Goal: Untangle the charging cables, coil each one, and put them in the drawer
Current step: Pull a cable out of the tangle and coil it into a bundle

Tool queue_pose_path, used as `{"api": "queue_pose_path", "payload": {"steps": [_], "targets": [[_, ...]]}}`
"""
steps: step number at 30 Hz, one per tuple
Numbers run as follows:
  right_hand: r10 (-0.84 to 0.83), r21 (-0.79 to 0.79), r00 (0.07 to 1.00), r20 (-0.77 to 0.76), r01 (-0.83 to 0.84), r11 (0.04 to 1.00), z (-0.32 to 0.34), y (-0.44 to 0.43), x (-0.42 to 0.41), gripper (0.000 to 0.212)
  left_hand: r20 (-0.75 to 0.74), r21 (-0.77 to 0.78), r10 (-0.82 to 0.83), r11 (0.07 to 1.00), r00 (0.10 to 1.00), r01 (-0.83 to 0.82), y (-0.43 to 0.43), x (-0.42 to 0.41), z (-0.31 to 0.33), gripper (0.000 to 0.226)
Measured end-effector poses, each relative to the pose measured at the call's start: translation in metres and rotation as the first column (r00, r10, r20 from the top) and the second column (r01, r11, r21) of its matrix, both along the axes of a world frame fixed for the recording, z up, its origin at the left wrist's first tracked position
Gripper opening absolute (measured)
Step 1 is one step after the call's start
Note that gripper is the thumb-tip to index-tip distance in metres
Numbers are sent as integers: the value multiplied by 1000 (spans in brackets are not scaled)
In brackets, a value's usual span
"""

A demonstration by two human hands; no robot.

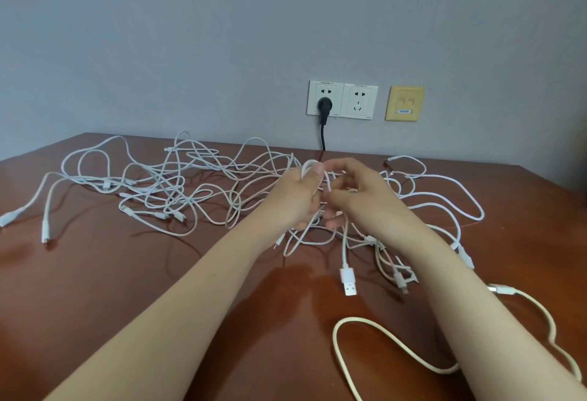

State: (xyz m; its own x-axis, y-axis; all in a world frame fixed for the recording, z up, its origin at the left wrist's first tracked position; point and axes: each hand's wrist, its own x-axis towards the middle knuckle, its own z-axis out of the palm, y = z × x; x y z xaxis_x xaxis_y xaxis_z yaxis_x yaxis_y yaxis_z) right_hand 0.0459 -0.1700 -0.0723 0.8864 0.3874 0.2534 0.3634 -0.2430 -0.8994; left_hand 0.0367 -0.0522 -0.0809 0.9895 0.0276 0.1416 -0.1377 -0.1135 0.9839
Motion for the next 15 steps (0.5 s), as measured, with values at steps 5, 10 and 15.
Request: {"api": "queue_pose_path", "payload": {"steps": [5, 10, 15], "targets": [[-129, 4, 984, 122, 129, 992, -3, 0, 7, 27, -3, 70, -163, 984, 987, 163, -8, -6, -3, 35], [-163, 23, 971, 177, 162, 987, 3, -1, 1, 24, -6, 38, -191, 981, 982, 191, -8, -7, -2, 53], [-197, -136, 937, 288, 243, 960, 0, 0, -3, 41, -23, 71, -223, 972, 975, 224, -8, -10, -2, 61]]}}
